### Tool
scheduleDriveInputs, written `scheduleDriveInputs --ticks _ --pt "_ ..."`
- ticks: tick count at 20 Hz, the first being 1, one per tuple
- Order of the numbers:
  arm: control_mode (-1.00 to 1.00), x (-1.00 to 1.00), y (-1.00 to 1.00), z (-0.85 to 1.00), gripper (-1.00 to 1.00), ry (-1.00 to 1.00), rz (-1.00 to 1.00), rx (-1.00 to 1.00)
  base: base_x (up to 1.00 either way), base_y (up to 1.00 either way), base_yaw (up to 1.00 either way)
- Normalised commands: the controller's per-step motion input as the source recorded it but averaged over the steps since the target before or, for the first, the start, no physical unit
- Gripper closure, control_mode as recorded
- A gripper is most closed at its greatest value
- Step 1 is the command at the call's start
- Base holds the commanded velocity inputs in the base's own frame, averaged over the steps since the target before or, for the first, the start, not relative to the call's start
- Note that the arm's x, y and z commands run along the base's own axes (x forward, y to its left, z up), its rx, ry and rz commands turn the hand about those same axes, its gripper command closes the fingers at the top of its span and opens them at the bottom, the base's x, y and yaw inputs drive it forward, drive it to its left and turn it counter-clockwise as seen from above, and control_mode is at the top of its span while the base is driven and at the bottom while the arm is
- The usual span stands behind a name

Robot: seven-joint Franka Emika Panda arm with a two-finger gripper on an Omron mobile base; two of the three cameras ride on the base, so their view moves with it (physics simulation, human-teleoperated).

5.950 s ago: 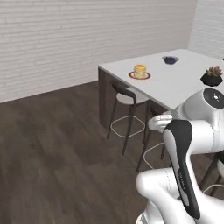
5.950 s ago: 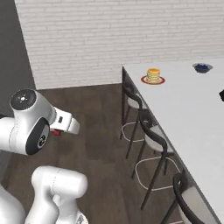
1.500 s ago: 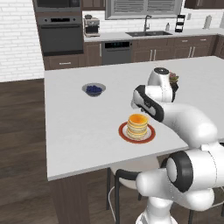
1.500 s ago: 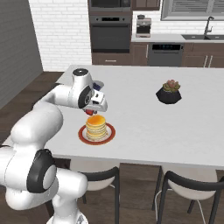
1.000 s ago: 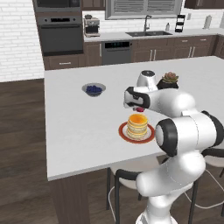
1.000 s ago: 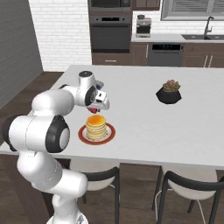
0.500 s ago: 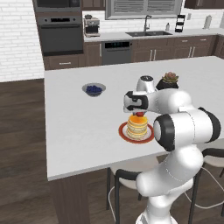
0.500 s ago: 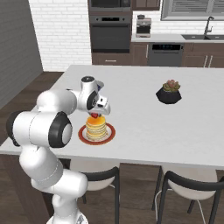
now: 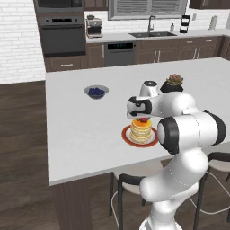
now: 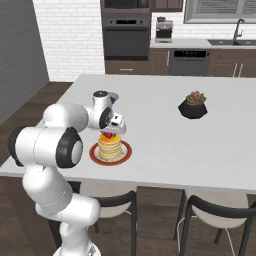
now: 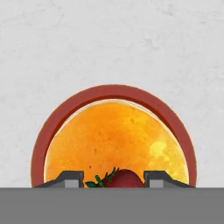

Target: Take the strawberry from the fridge and place it on top of the pancake, located on the dining counter.

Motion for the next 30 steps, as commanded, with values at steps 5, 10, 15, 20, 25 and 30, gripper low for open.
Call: scheduleDriveInputs --ticks 5,10,15,20,25,30 --pt "-1.0 -0.06 0.0 0.0 1.0 0.0 0.0 0.0 0.0 0.0 0.0" --pt "-1.0 0.0 0.0 -0.07 1.0 0.0 0.0 0.0 0.0 0.0 0.0" --pt "-1.0 0.0 0.0 -0.08 -1.0 0.0 0.0 0.0 0.0 0.0 0.0" --pt "-1.0 0.0 0.0 0.0 -1.0 -0.09 0.0 0.0 0.0 0.0 0.0" --pt "-1.0 0.0 0.0 0.01 -1.0 -0.1 0.0 0.0 0.0 0.0 0.0" --pt "-1.0 -0.04 0.02 0.4 -1.0 -0.01 0.0 -0.1 0.0 0.0 0.0"
